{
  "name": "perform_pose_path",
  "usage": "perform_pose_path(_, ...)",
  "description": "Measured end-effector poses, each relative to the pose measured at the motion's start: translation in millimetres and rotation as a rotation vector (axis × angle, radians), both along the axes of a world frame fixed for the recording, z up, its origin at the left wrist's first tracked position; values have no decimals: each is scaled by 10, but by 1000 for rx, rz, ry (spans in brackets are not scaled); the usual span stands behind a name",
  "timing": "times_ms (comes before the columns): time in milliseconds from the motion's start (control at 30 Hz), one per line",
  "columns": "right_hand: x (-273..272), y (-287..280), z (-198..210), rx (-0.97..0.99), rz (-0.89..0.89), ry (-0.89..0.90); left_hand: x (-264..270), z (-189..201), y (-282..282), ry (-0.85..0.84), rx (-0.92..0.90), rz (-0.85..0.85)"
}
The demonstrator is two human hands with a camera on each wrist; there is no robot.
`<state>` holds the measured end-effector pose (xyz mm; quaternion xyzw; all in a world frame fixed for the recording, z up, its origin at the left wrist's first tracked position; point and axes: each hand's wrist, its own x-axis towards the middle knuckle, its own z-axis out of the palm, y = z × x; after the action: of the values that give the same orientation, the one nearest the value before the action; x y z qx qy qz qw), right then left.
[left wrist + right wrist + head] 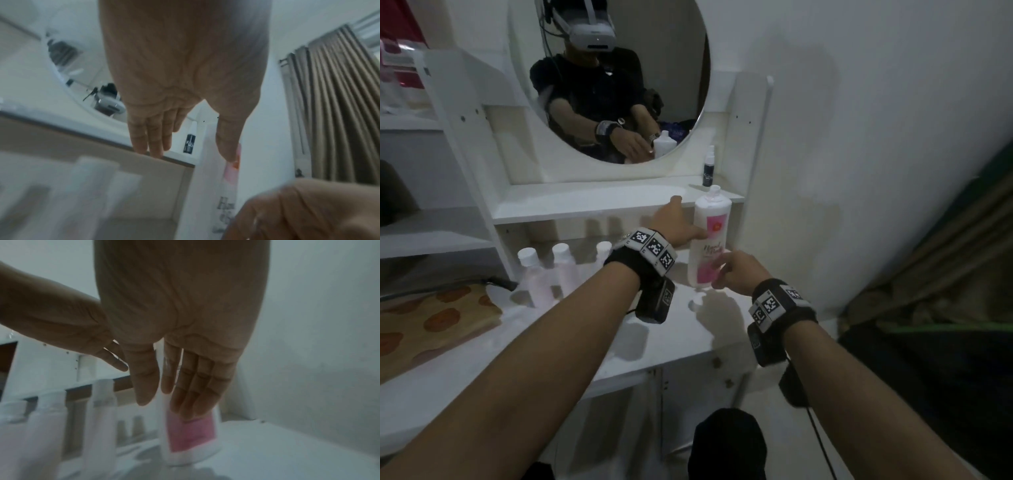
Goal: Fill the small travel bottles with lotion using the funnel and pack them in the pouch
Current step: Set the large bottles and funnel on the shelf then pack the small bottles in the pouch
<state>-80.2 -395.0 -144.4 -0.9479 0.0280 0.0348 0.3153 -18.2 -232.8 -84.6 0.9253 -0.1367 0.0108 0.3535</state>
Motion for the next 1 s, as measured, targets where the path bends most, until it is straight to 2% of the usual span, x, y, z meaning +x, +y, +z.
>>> perform_pose_path(167, -202, 22, -114, -129, 58, 88, 51, -135, -192, 140, -349, -60)
perform_pose_path(333, -177, 268, -231, -206, 155, 90, 173, -228, -245, 119, -409, -69)
perform_pose_path(467, -126, 304, -283, -277, 138, 69, 241, -226, -257, 99, -408, -75)
perform_pose_path(567, -100, 199, -201, -238, 118, 17, 289, -239, -237, 82, -393, -74)
perform_pose_path(667, -68, 7, 174, -43, 89, -71, 318, -261, -218, 70, -363, -82)
perform_pose_path(733, -74, -94, 590, 146, 63, -197, 339, -272, -201, 44, -328, -92)
perform_pose_path(800, -55, -135, 1020, 231, 26, -366, 380, -297, -207, 34, -300, -105)
perform_pose_path(900, 128, -86, 1445, 105, -19, -537, 459, -346, -224, 15, -261, -104)
perform_pose_path(1000, 338, 5, 1568, -124, -4, -485, 472, -347, -232, -1, -245, -88)
